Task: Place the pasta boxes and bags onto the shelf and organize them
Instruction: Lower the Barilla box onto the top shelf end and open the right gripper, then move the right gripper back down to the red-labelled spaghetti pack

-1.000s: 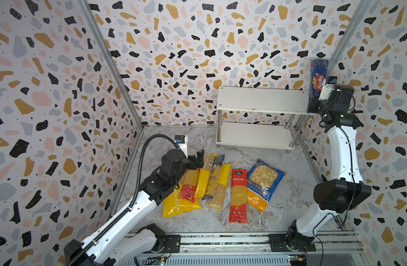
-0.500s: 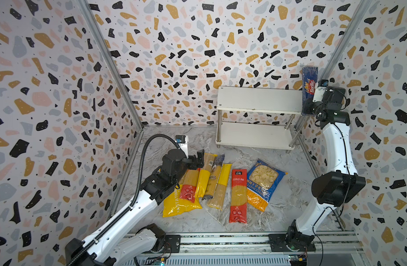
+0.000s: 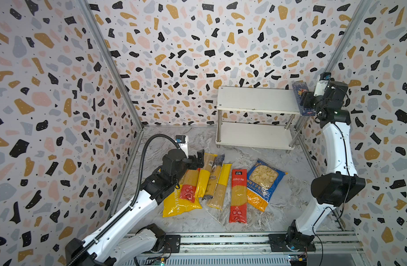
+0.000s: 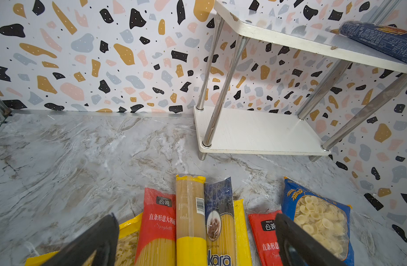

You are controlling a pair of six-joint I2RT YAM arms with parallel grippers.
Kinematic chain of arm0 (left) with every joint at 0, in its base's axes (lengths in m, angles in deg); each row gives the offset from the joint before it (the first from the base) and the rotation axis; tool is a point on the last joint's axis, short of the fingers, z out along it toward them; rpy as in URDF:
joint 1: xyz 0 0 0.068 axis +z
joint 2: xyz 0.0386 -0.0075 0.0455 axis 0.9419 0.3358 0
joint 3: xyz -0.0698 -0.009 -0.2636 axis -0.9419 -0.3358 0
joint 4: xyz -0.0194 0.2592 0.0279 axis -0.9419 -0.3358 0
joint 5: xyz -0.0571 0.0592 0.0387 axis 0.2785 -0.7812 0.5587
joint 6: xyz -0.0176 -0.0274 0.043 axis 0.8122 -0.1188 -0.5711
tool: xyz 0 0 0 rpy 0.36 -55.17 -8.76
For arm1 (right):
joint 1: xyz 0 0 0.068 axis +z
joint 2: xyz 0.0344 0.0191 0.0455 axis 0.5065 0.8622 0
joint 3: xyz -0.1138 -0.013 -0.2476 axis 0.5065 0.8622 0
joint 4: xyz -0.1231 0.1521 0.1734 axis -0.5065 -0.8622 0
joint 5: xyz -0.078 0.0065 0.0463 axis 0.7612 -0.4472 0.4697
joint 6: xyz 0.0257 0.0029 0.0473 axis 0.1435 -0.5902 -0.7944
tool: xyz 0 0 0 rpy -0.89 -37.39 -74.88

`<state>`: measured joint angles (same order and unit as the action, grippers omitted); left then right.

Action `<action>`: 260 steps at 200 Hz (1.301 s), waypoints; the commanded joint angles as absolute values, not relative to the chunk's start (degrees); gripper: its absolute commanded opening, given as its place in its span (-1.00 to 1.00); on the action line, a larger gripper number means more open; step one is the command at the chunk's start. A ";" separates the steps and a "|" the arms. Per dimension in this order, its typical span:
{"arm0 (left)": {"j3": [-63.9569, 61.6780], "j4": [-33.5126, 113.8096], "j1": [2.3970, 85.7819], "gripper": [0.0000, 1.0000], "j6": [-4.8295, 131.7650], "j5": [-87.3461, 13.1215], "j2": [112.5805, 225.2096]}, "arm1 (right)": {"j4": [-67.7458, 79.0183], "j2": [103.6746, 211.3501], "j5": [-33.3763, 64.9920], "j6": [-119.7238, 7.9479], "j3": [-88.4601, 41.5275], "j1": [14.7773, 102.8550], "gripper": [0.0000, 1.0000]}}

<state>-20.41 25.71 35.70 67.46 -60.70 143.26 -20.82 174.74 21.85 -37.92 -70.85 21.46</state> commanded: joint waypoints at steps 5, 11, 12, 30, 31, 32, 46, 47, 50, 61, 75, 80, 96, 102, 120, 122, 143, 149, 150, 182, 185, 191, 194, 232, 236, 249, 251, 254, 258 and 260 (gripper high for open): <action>-20.67 27.18 35.48 1.00 67.69 -61.69 141.96 | -18.34 170.86 24.26 -37.96 -70.20 22.04 0.63; -20.67 27.16 35.49 1.00 67.69 -61.67 141.82 | -17.64 169.96 24.51 -38.04 -69.24 22.21 0.68; -20.67 27.11 35.49 1.00 67.69 -61.72 141.84 | -17.54 169.89 24.53 -38.03 -69.03 22.19 0.69; -20.49 26.71 35.49 0.99 67.71 -61.95 141.64 | -15.78 166.89 26.13 -38.08 -65.87 23.29 0.77; -20.54 26.70 35.49 0.99 67.70 -61.95 141.62 | -15.65 166.69 26.30 -38.05 -65.63 23.39 0.77; -20.52 26.66 35.49 0.99 67.70 -61.95 141.61 | -15.54 166.49 26.43 -37.99 -65.42 23.53 0.77; -20.41 26.40 35.46 0.99 67.91 -62.05 141.26 | -13.97 163.67 29.92 -37.07 -62.19 25.27 0.81; -20.41 26.37 35.47 0.99 67.93 -62.09 141.25 | -13.91 163.45 30.22 -37.06 -61.99 25.43 0.82; -20.41 26.29 35.48 0.99 67.97 -62.06 141.25 | -13.49 162.79 31.05 -36.90 -61.20 25.96 0.82; -20.42 26.04 35.42 0.99 68.13 -62.13 140.82 | -12.34 160.41 33.39 -36.54 -58.46 27.51 0.84; -20.49 25.54 35.46 0.99 68.37 -62.28 139.96 | -11.24 156.67 34.83 -36.94 -54.92 29.44 0.86; -20.62 25.40 35.49 0.99 68.46 -62.31 139.53 | -10.99 155.32 35.11 -37.35 -53.51 30.12 0.86; -21.38 24.99 35.48 0.99 68.94 -62.81 138.04 | -10.30 150.70 35.09 -39.79 -48.61 32.51 0.86; -21.74 24.90 35.49 0.99 69.16 -62.91 137.62 | -9.94 148.46 34.96 -41.28 -46.13 33.86 0.86; -23.14 24.70 35.48 0.99 70.10 -62.79 136.27 | -8.08 142.82 33.88 -44.31 -38.52 37.99 0.87; -23.31 24.64 35.49 0.99 70.18 -62.78 136.20 | -7.90 142.30 33.97 -44.62 -37.62 38.65 0.87; -24.96 24.04 35.48 0.99 71.43 -62.15 135.08 | -7.52 137.32 35.81 -46.46 -29.73 45.99 0.87; -25.43 23.91 35.46 0.99 71.72 -61.98 134.71 | -7.95 136.38 36.59 -46.62 -27.78 48.13 0.87; -25.51 23.86 35.48 0.99 71.77 -61.97 134.64 | -8.00 136.18 36.85 -46.67 -27.51 48.60 0.87; -28.81 23.84 35.40 1.00 73.52 -61.04 131.82 | -11.51 131.31 43.53 -49.99 -18.73 61.17 0.87; -29.14 23.95 35.40 0.99 73.73 -60.95 131.54 | -11.72 130.83 44.22 -50.30 -17.80 62.35 0.87; -29.93 24.29 35.40 1.00 74.04 -60.70 131.07 | -12.39 130.02 46.03 -51.26 -16.29 64.93 0.87; -30.26 24.32 35.40 1.00 74.22 -60.61 130.86 | -12.76 129.68 47.04 -51.93 -15.54 65.97 0.87; -34.17 26.03 35.15 1.00 76.29 -58.79 130.35 | -13.67 127.34 51.10 -60.38 -5.02 79.61 0.88; -34.43 26.08 35.08 1.00 76.45 -58.71 130.37 | -13.89 127.49 51.74 -61.38 -4.18 81.01 0.88; -35.24 26.56 34.81 1.00 76.83 -58.37 130.41 | -13.93 128.48 53.07 -64.09 -1.50 85.41 0.88; -35.36 26.60 34.72 1.00 76.85 -58.42 130.43 | -13.93 128.63 53.13 -64.32 -1.32 85.69 0.88; -35.44 26.65 34.62 1.00 76.91 -58.41 130.39 | -13.90 128.99 53.32 -65.13 -0.74 86.71 0.88; -35.63 26.70 34.46 1.00 77.00 -58.39 130.51 | -13.78 129.34 53.45 -65.73 -0.27 87.48 0.88; -35.61 26.77 34.37 1.00 77.01 -58.42 130.52 | -13.81 129.55 53.46 -66.03 -0.04 87.98 0.88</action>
<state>-34.66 23.57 35.22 75.57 -59.59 130.76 -12.78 128.85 49.17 -58.59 -2.57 82.86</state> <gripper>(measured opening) 0.999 0.939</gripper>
